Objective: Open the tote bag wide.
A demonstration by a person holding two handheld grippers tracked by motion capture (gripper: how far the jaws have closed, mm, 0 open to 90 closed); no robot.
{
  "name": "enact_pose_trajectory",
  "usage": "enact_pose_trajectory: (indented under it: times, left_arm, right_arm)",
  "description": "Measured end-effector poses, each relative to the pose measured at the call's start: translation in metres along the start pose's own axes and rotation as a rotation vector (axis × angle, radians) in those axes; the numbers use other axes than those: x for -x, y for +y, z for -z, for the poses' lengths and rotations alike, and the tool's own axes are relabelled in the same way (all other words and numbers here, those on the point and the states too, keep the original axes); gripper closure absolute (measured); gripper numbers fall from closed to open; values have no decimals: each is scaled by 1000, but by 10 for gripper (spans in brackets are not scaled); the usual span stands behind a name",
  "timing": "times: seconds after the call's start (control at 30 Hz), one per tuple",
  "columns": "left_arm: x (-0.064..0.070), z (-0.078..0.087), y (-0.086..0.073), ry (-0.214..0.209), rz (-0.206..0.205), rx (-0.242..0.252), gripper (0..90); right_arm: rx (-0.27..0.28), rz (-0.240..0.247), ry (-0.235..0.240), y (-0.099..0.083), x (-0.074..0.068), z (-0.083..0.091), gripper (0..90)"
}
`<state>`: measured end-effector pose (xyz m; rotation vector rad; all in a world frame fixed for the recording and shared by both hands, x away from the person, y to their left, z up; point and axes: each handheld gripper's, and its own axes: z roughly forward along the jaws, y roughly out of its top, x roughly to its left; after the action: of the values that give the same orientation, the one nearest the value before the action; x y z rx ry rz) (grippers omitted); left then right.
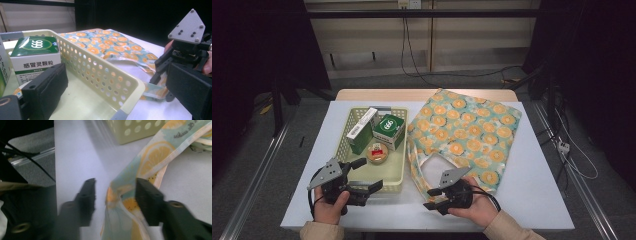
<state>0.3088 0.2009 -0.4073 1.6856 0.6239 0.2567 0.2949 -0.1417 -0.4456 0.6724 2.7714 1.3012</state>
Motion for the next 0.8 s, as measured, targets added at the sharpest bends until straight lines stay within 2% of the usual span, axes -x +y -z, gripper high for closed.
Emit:
enact_pose_trajectory:
  times: [0.1, 0.23, 0.47, 0.63, 0.8]
  left_arm:
    - [0, 0, 0, 1, 4, 0, 37]
    - [0, 0, 0, 1, 2, 0, 38]
    - [-1, 1, 0, 1, -2, 2, 37]
    - [-1, 0, 0, 1, 4, -2, 38]
    - [0, 1, 1, 0, -1, 4, 37]
  right_arm:
    - [-25, 12, -20, -1, 2, 2, 718]
    - [19, -12, -20, 1, 7, 11, 866]
    - [85, -73, -34, 1, 21, 27, 883]
    - [93, -101, -45, 1, 28, 34, 888]
    - [104, -115, -90, 4, 41, 42, 889]
